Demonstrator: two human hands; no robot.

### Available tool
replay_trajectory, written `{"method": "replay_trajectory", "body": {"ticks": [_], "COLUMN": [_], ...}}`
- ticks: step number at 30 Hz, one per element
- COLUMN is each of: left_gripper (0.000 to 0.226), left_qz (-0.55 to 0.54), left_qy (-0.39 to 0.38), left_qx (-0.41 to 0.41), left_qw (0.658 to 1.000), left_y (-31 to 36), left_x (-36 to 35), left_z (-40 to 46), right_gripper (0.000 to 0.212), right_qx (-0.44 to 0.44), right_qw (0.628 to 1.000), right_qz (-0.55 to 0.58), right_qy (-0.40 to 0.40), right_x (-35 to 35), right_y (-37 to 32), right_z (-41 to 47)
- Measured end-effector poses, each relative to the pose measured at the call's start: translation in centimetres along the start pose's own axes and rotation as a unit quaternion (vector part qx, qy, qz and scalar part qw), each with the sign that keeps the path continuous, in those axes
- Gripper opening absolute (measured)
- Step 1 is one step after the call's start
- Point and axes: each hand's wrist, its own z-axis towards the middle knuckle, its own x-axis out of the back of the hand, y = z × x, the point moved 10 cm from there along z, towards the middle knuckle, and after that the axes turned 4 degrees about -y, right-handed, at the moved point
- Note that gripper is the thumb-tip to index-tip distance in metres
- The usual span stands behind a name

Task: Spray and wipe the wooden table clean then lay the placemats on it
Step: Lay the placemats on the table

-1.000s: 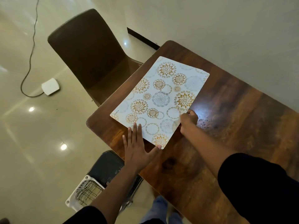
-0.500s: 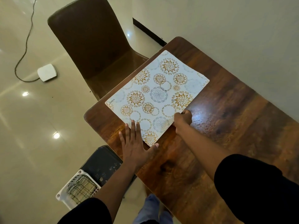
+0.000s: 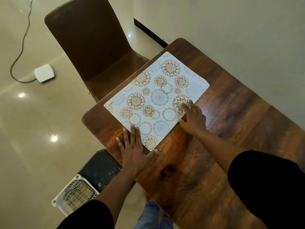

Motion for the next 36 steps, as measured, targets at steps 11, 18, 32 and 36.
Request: {"method": "replay_trajectory", "body": {"ticks": [11,18,32,36], "left_gripper": [0.109,0.109,0.108,0.107], "left_qz": [0.0,0.003,0.026,0.036], "left_qy": [0.019,0.021,0.026,0.027], "left_qx": [0.005,-0.003,-0.011,-0.014], "left_qw": [1.0,1.0,0.999,0.999], "left_y": [-0.2,-0.2,-0.2,-0.2], "left_x": [0.1,0.1,0.1,0.0], "left_z": [-0.1,-0.2,-0.2,-0.2], "right_gripper": [0.082,0.084,0.085,0.082], "right_qx": [0.002,-0.003,-0.004,-0.008], "right_qw": [0.999,0.999,0.997,0.996], "right_qz": [-0.033,-0.033,-0.054,-0.065], "right_qy": [-0.028,-0.042,-0.057,-0.057], "right_x": [0.3,0.1,-0.3,-0.2], "right_y": [0.2,0.3,0.6,0.6], "right_z": [0.8,1.0,1.4,1.6]}}
